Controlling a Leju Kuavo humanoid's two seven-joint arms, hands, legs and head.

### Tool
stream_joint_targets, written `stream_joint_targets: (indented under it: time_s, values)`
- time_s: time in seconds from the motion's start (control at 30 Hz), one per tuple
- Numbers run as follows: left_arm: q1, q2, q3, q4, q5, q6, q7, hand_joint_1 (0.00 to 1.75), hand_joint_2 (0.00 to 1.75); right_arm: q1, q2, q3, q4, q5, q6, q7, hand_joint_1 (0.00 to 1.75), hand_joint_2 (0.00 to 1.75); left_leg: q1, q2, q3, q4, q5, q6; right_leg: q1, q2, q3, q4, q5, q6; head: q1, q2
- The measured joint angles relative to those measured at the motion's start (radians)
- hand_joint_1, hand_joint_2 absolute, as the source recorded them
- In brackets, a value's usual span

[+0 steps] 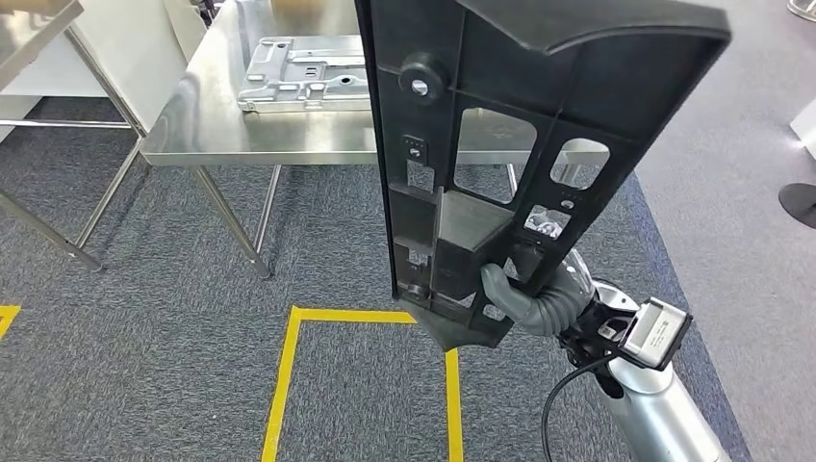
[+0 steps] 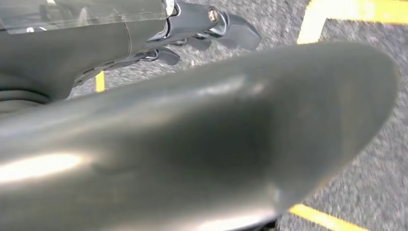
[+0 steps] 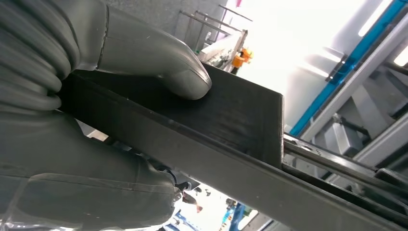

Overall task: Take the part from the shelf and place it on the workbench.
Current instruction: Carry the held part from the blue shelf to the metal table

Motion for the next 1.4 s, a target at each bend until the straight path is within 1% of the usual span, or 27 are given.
stream_joint_targets:
  time_s: [0.07, 0.13, 0.2, 0.23, 0.27, 0.3, 0.37, 0.43, 0.5, 0.6, 0.63, 0.7, 0.73, 0.77, 0.8, 0.83, 0.87, 0.9, 0.93, 0.97, 1.1, 1.17, 1.23, 1.27, 1.3, 1.33, 1.4]
  values:
    - [0.001, 0.001, -0.001, 0.0, 0.0, 0.0, 0.0, 0.0, 0.0, 0.0, 0.0, -0.003, -0.007, 0.0, 0.0, 0.0, 1.75, 1.75, 0.005, -0.001, 0.012, -0.016, 0.003, 0.005, -0.001, 0.0, 0.003, 0.003, -0.006, 0.011, 0.0, 0.0]
    - [0.002, 0.001, -0.002, 0.0, 0.0, 0.0, 0.0, 0.0, 0.0, -0.001, 0.0, -0.006, -0.013, 0.001, 0.0, -0.001, 1.75, 1.75, 0.012, -0.001, 0.029, -0.034, 0.006, 0.011, 0.0, 0.001, -0.025, 0.064, -0.039, 0.019, 0.001, 0.0]
    - [0.002, 0.001, -0.004, 0.0, 0.0, -0.001, -0.001, 0.0, 0.0, 0.003, 0.0, -0.008, -0.014, 0.004, 0.001, -0.001, 1.75, 1.75, 0.011, -0.001, 0.038, -0.037, 0.0, 0.016, -0.006, 0.002, -0.099, 0.196, -0.091, 0.026, 0.002, 0.0]
    - [0.001, 0.001, -0.005, 0.0, 0.0, -0.001, -0.001, 0.0, 0.0, 0.007, 0.0, -0.008, -0.014, 0.006, 0.001, -0.001, 1.75, 1.75, 0.011, -0.002, 0.042, -0.036, -0.005, 0.017, -0.009, 0.002, -0.136, 0.253, -0.103, 0.03, 0.002, 0.0]
    - [0.001, 0.0, -0.006, 0.0, 0.0, -0.002, -0.001, 0.0, 0.0, 0.011, 0.0, -0.008, -0.014, 0.007, 0.002, 0.0, 1.75, 1.75, 0.012, -0.004, 0.047, -0.035, -0.01, 0.016, -0.012, 0.002, -0.158, 0.278, -0.096, 0.034, 0.002, 0.0]
    - [0.001, 0.0, -0.007, 0.0, 0.0, -0.002, -0.001, 0.0, 0.0, 0.014, 0.0, -0.009, -0.014, 0.008, 0.003, 0.0, 1.75, 1.75, 0.012, -0.006, 0.053, -0.034, -0.016, 0.014, -0.015, 0.001, -0.161, 0.262, -0.069, 0.036, 0.002, 0.0]
    - [0.003, -0.003, -0.009, 0.0, 0.0, -0.003, -0.001, 0.0, 0.0, 0.016, 0.0, -0.01, -0.014, 0.009, 0.007, -0.001, 1.75, 1.75, 0.013, -0.008, 0.069, -0.03, -0.031, 0.007, -0.02, 0.001, -0.113, 0.134, 0.016, 0.038, 0.002, 0.0]
    - [0.002, -0.004, -0.01, 0.0, 0.001, -0.003, -0.001, 0.0, 0.0, 0.016, 0.0, -0.012, -0.014, 0.009, 0.012, -0.002, 1.75, 1.75, 0.011, -0.01, 0.077, -0.026, -0.047, -0.004, -0.019, 0.002, -0.066, 0.026, 0.058, 0.033, 0.001, 0.0]
    - [0.0, -0.004, -0.01, 0.0, 0.001, -0.003, -0.001, 0.0, 0.0, 0.016, 0.0, -0.013, -0.014, 0.009, 0.016, -0.002, 1.75, 1.75, 0.01, -0.01, 0.079, -0.027, -0.055, -0.015, -0.013, 0.004, -0.057, 0.005, 0.052, 0.022, -0.001, 0.0]
    - [-0.002, -0.005, -0.011, 0.0, 0.001, -0.003, -0.002, 0.0, 0.0, 0.012, 0.0, -0.016, -0.016, 0.009, 0.019, -0.002, 1.75, 1.75, 0.013, -0.008, 0.082, -0.007, -0.075, -0.032, -0.016, 0.005, -0.041, -0.004, 0.045, 0.003, -0.006, 0.0]
    - [-0.003, -0.005, -0.012, 0.0, 0.001, -0.003, -0.002, 0.0, 0.0, 0.01, 0.0, -0.017, -0.016, 0.009, 0.02, -0.002, 1.75, 1.75, 0.014, -0.007, 0.065, 0.034, -0.095, -0.037, -0.019, 0.005, -0.033, -0.008, 0.042, -0.002, -0.01, 0.0]
    - [-0.002, -0.005, -0.013, 0.0, 0.001, -0.003, -0.003, 0.0, 0.0, 0.009, 0.001, -0.017, -0.017, 0.009, 0.024, -0.001, 1.75, 1.75, 0.017, -0.006, -0.014, 0.174, -0.145, -0.045, -0.019, 0.002, -0.02, -0.009, 0.031, -0.008, -0.015, 0.0]
    - [-0.002, -0.005, -0.014, 0.0, 0.001, -0.003, -0.003, 0.0, 0.0, 0.011, 0.002, -0.017, -0.017, 0.009, 0.025, -0.001, 1.75, 1.75, 0.018, -0.006, -0.058, 0.24, -0.161, -0.046, -0.018, 0.002, -0.015, -0.009, 0.025, -0.008, -0.015, 0.0]
    - [-0.001, -0.005, -0.014, 0.0, 0.0, -0.003, -0.003, 0.0, 0.0, 0.013, 0.002, -0.017, -0.017, 0.01, 0.027, -0.001, 1.75, 1.75, 0.018, -0.006, -0.091, 0.278, -0.159, -0.047, -0.018, 0.002, -0.007, -0.009, 0.018, -0.008, -0.016, 0.0]
    - [0.001, -0.005, -0.015, 0.0, 0.0, -0.003, -0.003, 0.0, 0.0, 0.016, 0.003, -0.017, -0.017, 0.01, 0.029, -0.001, 1.75, 1.75, 0.018, -0.006, -0.104, 0.276, -0.135, -0.045, -0.018, 0.003, 0.002, -0.009, 0.011, -0.007, -0.016, 0.0]
    - [0.003, -0.005, -0.015, 0.0, 0.0, -0.003, -0.003, 0.0, 0.0, 0.018, 0.003, -0.017, -0.017, 0.011, 0.03, -0.001, 1.75, 1.75, 0.018, -0.005, -0.096, 0.231, -0.092, -0.042, -0.018, 0.004, 0.014, -0.009, 0.003, -0.006, -0.016, 0.0]
    - [0.004, -0.004, -0.015, 0.0, -0.001, -0.003, -0.003, 0.0, 0.0, 0.019, 0.003, -0.017, -0.017, 0.012, 0.031, -0.001, 1.75, 1.75, 0.018, -0.005, -0.073, 0.159, -0.04, -0.037, -0.018, 0.005, 0.026, -0.01, -0.007, -0.003, -0.016, 0.0]
    - [0.005, -0.004, -0.015, 0.0, -0.001, -0.002, -0.003, 0.0, 0.0, 0.019, 0.003, -0.017, -0.017, 0.014, 0.031, -0.002, 1.75, 1.75, 0.015, -0.005, -0.048, 0.092, -0.002, -0.031, -0.016, 0.005, 0.036, -0.01, -0.016, 0.001, -0.016, 0.0]
    - [0.004, -0.003, -0.015, 0.0, -0.001, -0.002, -0.003, 0.0, 0.0, 0.02, 0.004, -0.017, -0.018, 0.015, 0.031, -0.002, 1.75, 1.75, 0.012, -0.005, -0.028, 0.039, 0.019, -0.024, -0.015, 0.005, 0.043, -0.012, -0.023, 0.006, -0.017, 0.0]
    - [0.003, -0.002, -0.016, 0.0, -0.001, -0.001, -0.003, 0.0, 0.0, 0.021, 0.004, -0.017, -0.019, 0.016, 0.031, -0.003, 1.75, 1.75, 0.009, -0.005, -0.016, 0.01, 0.025, -0.018, -0.014, 0.005, 0.047, -0.015, -0.028, 0.012, -0.016, 0.0]
    - [0.002, -0.002, -0.017, 0.0, -0.001, 0.0, -0.004, 0.0, 0.0, 0.027, 0.004, -0.021, -0.024, 0.022, 0.03, -0.003, 1.75, 1.75, 0.01, -0.007, 0.009, -0.019, 0.008, 0.008, -0.014, 0.005, 0.053, 0.003, -0.03, 0.035, -0.013, 0.0]
    - [0.003, -0.002, -0.017, 0.0, 0.0, 0.0, -0.004, 0.0, 0.0, 0.026, 0.006, -0.022, -0.03, 0.025, 0.03, -0.003, 1.75, 1.75, 0.012, -0.007, 0.028, -0.025, 0.0, 0.019, -0.015, 0.004, 0.004, 0.092, -0.062, 0.041, -0.011, 0.0]
    - [0.002, -0.002, -0.017, 0.0, 0.0, 0.0, -0.004, 0.0, 0.0, 0.027, 0.009, -0.022, -0.035, 0.027, 0.029, -0.001, 1.75, 1.75, 0.01, -0.008, 0.04, -0.026, -0.012, 0.025, -0.015, 0.004, -0.086, 0.224, -0.11, 0.046, -0.009, 0.0]
    - [0.002, -0.002, -0.017, 0.0, 0.0, 0.0, -0.004, 0.0, 0.0, 0.028, 0.01, -0.022, -0.036, 0.028, 0.029, 0.0, 1.75, 1.75, 0.009, -0.009, 0.048, -0.026, -0.019, 0.026, -0.015, 0.004, -0.123, 0.265, -0.12, 0.047, -0.009, 0.0]
    - [0.002, -0.002, -0.017, 0.0, 0.0, 0.0, -0.004, 0.0, 0.0, 0.028, 0.011, -0.022, -0.037, 0.029, 0.029, 0.001, 1.75, 1.75, 0.008, -0.011, 0.059, -0.026, -0.028, 0.026, -0.014, 0.004, -0.144, 0.272, -0.11, 0.046, -0.009, 0.0]
    - [0.003, -0.002, -0.017, 0.0, 0.0, 0.0, -0.003, 0.0, 0.0, 0.029, 0.012, -0.022, -0.037, 0.029, 0.028, 0.002, 1.75, 1.75, 0.007, -0.013, 0.073, -0.026, -0.038, 0.025, -0.013, 0.004, -0.146, 0.242, -0.079, 0.042, -0.009, 0.0]
    - [0.005, -0.003, -0.017, 0.0, 0.0, 0.0, -0.003, 0.0, 0.0, 0.029, 0.013, -0.022, -0.039, 0.029, 0.028, 0.002, 1.75, 1.75, 0.005, -0.015, 0.101, -0.026, -0.058, 0.02, -0.009, 0.004, -0.117, 0.113, 0.023, 0.029, -0.008, 0.0]
